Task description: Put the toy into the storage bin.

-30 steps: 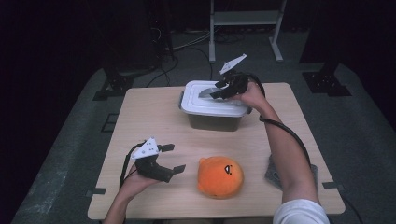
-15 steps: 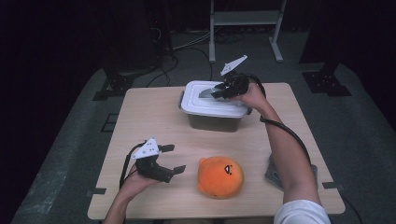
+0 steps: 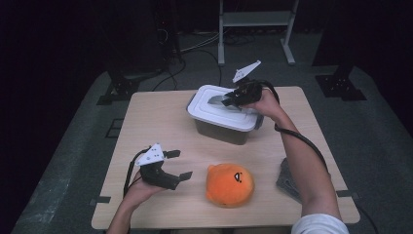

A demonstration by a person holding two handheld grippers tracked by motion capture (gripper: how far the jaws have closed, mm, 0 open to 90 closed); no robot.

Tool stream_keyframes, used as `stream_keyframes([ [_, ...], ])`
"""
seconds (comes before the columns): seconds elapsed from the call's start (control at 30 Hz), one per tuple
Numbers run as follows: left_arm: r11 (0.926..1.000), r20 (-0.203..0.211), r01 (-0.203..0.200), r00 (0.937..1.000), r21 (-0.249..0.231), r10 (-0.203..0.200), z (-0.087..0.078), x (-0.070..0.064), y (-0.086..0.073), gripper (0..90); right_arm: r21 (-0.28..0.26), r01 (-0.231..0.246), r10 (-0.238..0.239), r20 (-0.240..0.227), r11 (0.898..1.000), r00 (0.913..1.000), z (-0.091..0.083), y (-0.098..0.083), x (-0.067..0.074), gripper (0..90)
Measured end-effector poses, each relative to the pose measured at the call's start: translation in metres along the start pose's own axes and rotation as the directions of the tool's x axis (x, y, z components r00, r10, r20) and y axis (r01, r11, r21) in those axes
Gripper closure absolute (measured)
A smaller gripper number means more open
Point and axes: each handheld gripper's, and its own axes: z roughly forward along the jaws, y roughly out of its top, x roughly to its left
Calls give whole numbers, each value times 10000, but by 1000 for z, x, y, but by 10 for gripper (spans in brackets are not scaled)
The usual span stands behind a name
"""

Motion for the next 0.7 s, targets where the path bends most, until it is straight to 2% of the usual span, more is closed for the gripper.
stream_keyframes([
  [0.7,10000,-49,-37,10000,21,37,-1,-1,0,92,-35,246,-247,-437,9997,9987,-9,-7,18,660],
])
